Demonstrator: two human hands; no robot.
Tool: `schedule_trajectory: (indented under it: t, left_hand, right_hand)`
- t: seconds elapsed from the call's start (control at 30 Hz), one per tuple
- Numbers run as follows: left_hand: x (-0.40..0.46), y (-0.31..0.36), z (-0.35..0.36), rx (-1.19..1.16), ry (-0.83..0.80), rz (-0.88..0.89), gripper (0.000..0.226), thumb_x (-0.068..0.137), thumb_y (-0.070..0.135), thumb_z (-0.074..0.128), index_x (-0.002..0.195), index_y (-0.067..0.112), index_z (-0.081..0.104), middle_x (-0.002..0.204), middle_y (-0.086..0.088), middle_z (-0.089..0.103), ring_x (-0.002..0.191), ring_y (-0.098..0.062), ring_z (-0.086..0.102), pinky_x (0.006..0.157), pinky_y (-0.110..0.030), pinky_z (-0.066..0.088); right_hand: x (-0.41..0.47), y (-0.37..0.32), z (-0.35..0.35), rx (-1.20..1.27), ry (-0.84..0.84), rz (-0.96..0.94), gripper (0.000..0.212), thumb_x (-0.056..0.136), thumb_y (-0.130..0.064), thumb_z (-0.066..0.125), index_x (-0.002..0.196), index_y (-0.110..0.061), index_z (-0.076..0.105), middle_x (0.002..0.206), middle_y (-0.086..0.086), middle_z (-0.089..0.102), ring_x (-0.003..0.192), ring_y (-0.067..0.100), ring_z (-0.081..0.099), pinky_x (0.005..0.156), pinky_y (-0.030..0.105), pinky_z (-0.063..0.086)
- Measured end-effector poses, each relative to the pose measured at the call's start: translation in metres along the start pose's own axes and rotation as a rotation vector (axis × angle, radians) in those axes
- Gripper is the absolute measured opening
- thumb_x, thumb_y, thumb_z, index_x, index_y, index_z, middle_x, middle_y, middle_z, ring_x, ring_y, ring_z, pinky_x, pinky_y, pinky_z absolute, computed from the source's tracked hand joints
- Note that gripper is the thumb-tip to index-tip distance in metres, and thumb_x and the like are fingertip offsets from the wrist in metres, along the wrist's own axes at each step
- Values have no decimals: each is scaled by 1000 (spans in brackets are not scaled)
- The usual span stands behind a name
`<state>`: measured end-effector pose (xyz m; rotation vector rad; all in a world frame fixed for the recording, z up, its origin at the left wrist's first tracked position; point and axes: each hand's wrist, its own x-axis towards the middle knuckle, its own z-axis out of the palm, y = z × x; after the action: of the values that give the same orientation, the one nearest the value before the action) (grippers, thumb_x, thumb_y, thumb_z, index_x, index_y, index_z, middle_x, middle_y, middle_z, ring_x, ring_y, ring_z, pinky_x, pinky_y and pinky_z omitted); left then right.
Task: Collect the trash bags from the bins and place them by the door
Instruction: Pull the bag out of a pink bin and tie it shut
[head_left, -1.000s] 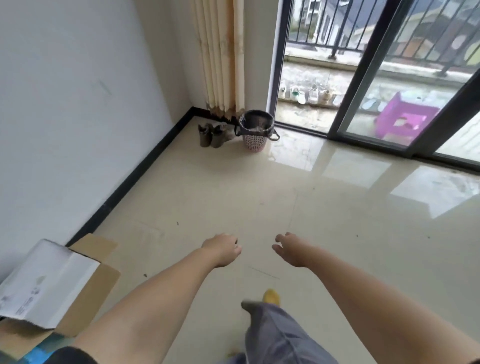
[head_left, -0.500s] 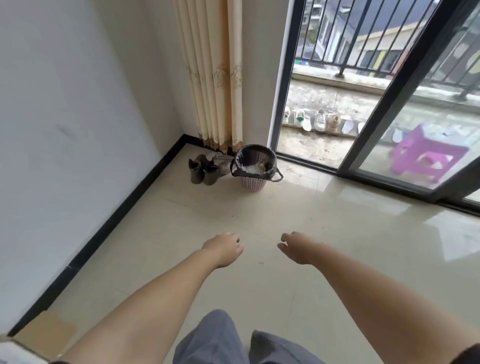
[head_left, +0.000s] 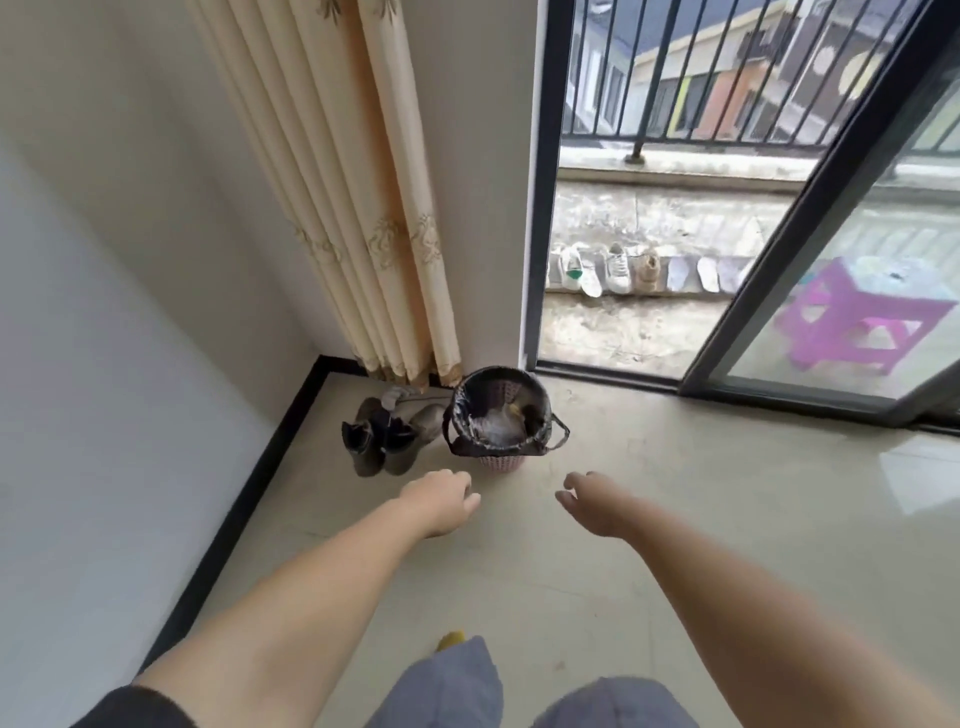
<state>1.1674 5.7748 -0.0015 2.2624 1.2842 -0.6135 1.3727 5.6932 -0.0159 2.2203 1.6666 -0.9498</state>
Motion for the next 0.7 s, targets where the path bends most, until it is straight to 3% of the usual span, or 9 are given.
schedule_trajectory:
  t: [0.2,0.37,0.5,0.6,0.7]
  left_hand:
    - [92,7,-35,-81,-49,-19,39,98,38,32,120,13,51,123,-11,53,111,-30,52,90,-38,44]
    - [189,14,-11,-287,-18,-114,35,97,38,34,115,15,53,118,-8,56,106,-27,54,87,-37,45]
    - [291,-3,53,-518,-42,-233,27,97,37,38,101,16,54,110,-5,61,104,-24,56,86,-31,43]
    - [368,-26,109,-686,-51,-300,25,98,34,38,90,15,52,100,-5,62,90,-21,55,77,-28,40]
    - [427,-49,158,-940,-18,-397,29,99,33,37,99,10,54,99,-10,62,87,-21,55,73,-28,42]
  right_hand:
    - [81,30,-42,21,-71,10,45,100,-35,29,131,-6,44,129,20,50,118,35,51,96,38,41]
    - [186,81,-41,17,-106,-9,45,100,-37,30,130,-8,44,130,18,51,119,34,51,98,37,41]
    - [293,118,4,30,-130,6,44,100,-35,29,129,-7,46,130,18,53,120,33,50,96,36,41]
    - [371,133,58,103,-118,40,44,100,-34,29,122,-3,51,125,20,57,116,33,53,91,35,42]
    - [437,136,114,212,-133,55,52,102,-38,25,118,2,53,120,20,59,115,35,55,92,35,43]
